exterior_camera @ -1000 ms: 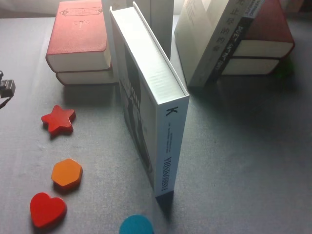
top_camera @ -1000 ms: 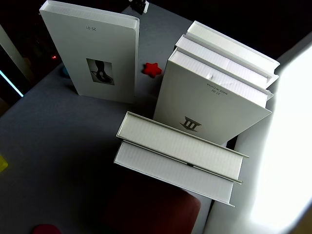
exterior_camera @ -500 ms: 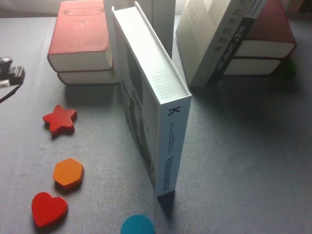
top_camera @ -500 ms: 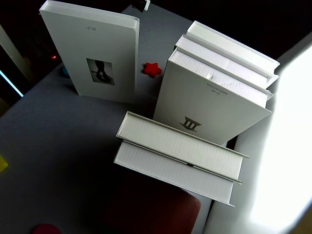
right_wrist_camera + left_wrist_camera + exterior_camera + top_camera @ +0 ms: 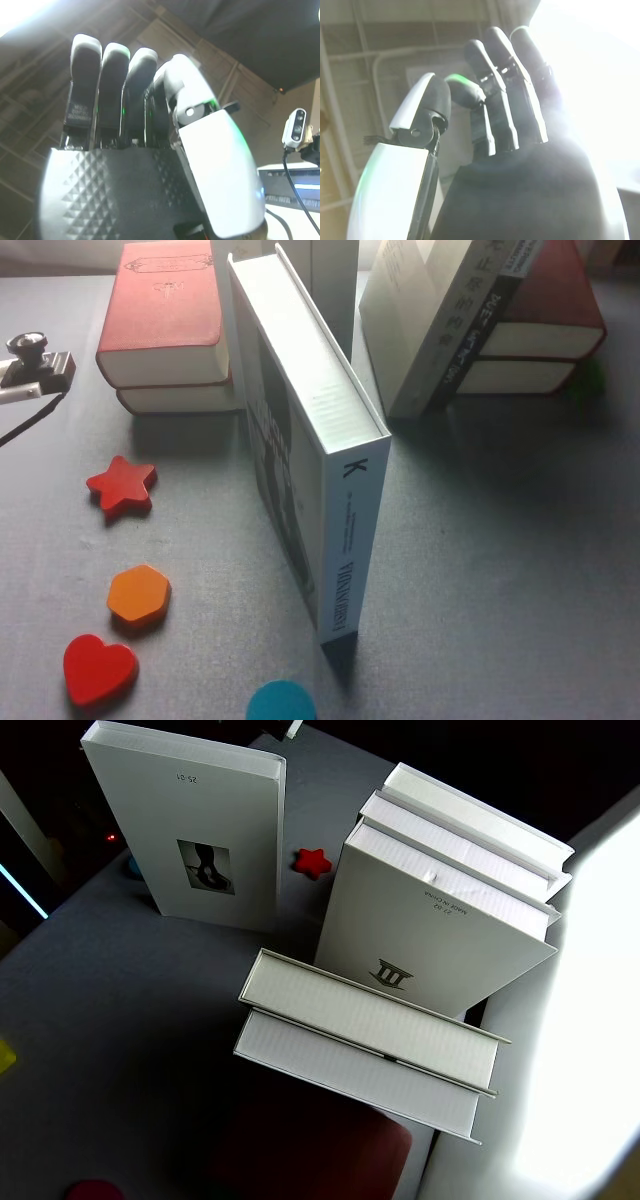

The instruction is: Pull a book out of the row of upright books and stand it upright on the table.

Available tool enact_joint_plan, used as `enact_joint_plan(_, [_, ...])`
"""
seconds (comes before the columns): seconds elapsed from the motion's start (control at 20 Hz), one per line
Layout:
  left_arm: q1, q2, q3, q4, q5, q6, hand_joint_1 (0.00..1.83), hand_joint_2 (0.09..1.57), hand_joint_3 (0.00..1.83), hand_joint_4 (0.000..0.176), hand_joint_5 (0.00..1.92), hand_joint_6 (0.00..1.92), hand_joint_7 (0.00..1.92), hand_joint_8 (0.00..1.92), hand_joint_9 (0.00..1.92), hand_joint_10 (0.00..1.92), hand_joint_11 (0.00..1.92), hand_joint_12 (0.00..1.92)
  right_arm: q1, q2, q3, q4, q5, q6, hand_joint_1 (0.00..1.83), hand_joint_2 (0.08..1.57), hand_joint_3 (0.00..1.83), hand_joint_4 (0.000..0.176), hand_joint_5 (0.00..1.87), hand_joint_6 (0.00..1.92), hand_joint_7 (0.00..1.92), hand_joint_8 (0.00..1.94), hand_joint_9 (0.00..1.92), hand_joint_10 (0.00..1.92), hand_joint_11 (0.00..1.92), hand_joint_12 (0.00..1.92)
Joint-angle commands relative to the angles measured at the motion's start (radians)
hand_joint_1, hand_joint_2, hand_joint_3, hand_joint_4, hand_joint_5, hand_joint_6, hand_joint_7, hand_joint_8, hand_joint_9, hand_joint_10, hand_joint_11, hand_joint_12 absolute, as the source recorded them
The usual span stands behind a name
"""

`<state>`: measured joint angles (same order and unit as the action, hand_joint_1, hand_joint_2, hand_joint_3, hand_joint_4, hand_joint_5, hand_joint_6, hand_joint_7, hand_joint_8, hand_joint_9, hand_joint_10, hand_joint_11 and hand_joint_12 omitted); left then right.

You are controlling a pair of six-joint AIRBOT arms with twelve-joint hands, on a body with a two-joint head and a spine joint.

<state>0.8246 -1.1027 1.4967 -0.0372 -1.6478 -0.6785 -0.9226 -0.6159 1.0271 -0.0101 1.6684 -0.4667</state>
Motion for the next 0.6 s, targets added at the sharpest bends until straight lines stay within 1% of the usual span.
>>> enact_joint_plan(0.0, [-0.012,0.005,-0.003,-0.025,-0.088,-0.008,0.86,1.42,0.00,0.000,0.47,1.73,0.61,0.64,0.53,0.85,0.30,1.51,0.015,0.001,0.005,0.041,0.096,0.008,0.96,1.32,0.00,0.000,0.63,1.58,0.58,1.87,0.53,1.91,0.56,1.92])
enact_joint_plan(0.05, [-0.012,0.008,-0.006,-0.024,-0.088,-0.008,0.86,1.42,0.00,0.000,0.47,1.73,0.61,0.64,0.53,0.85,0.30,1.51,0.015,0.001,0.005,0.041,0.096,0.010,1.07,1.25,0.00,0.000,0.63,1.80,0.64,1.92,0.57,1.92,0.58,1.92])
enact_joint_plan(0.1, [-0.013,0.010,-0.008,-0.025,-0.088,-0.008,0.86,1.42,0.00,0.000,0.47,1.73,0.61,0.64,0.53,0.85,0.30,1.51,0.016,0.001,0.006,0.041,0.096,0.010,1.09,1.23,0.00,0.020,0.54,1.83,0.59,1.87,0.54,1.85,0.47,1.85])
enact_joint_plan(0.15, [-0.015,0.011,-0.011,-0.024,-0.088,-0.008,0.86,1.42,0.00,0.000,0.47,1.73,0.61,0.64,0.53,0.85,0.30,1.51,0.016,0.001,0.006,0.041,0.096,0.012,1.10,1.22,0.00,0.023,0.52,1.83,0.60,1.86,0.58,1.84,0.49,1.77])
enact_joint_plan(0.2, [-0.018,0.010,-0.011,-0.023,-0.088,-0.008,0.86,1.42,0.00,0.000,0.47,1.73,0.61,0.64,0.53,0.85,0.30,1.51,0.016,-0.001,0.007,0.041,0.096,0.019,1.09,1.20,0.00,0.000,0.58,1.79,0.64,1.88,0.62,1.87,0.55,1.88])
enact_joint_plan(0.25, [-0.023,0.008,-0.011,-0.023,-0.088,-0.008,0.86,1.42,0.00,0.000,0.47,1.73,0.61,0.64,0.53,0.85,0.30,1.51,0.017,-0.006,0.010,0.041,0.096,0.027,1.13,1.16,0.00,0.000,0.64,1.63,0.68,1.81,0.64,1.84,0.60,1.91])
enact_joint_plan(0.3, [-0.024,0.006,-0.011,-0.023,-0.088,-0.008,0.86,1.42,0.00,0.000,0.47,1.73,0.61,0.64,0.53,0.85,0.30,1.51,0.018,-0.009,0.012,0.041,0.096,0.032,1.19,1.13,0.00,0.000,0.67,1.59,0.72,1.79,0.68,1.83,0.66,1.92])
enact_joint_plan(0.35, [-0.024,0.002,-0.011,-0.023,-0.088,-0.008,0.86,1.42,0.00,0.000,0.47,1.73,0.61,0.64,0.53,0.85,0.30,1.51,0.021,-0.015,0.016,0.041,0.096,0.043,1.20,1.14,0.00,0.039,0.66,1.60,0.71,1.80,0.67,1.86,0.67,1.92])
enact_joint_plan(0.4, [-0.026,0.000,-0.011,-0.023,-0.088,-0.008,0.86,1.42,0.00,0.000,0.47,1.73,0.61,0.64,0.53,0.85,0.30,1.51,0.022,-0.017,0.016,0.042,0.096,0.046,1.25,1.14,0.00,0.034,0.67,1.66,0.72,1.80,0.69,1.89,0.69,1.92])
enact_joint_plan(0.45, [-0.027,-0.001,-0.011,-0.023,-0.088,-0.008,0.86,1.42,0.00,0.000,0.47,1.73,0.61,0.64,0.53,0.85,0.30,1.51,0.022,-0.017,0.016,0.042,0.096,0.051,1.27,1.16,0.00,0.021,0.61,1.76,0.67,1.88,0.64,1.91,0.64,1.92])
enact_joint_plan(0.5, [-0.028,-0.004,-0.012,-0.022,-0.088,-0.008,0.86,1.42,0.00,0.000,0.47,1.73,0.61,0.65,0.53,0.85,0.30,1.51,0.022,-0.018,0.016,0.042,0.096,0.058,1.27,1.14,0.00,0.015,0.62,1.80,0.67,1.91,0.63,1.92,0.64,1.92])
enact_joint_plan(0.55, [-0.028,-0.005,-0.013,-0.022,-0.088,-0.008,0.86,1.42,0.00,0.000,0.47,1.73,0.61,0.65,0.53,0.85,0.30,1.51,0.022,-0.019,0.016,0.042,0.096,0.059,1.27,1.16,0.00,0.000,0.64,1.81,0.70,1.88,0.64,1.90,0.64,1.92])
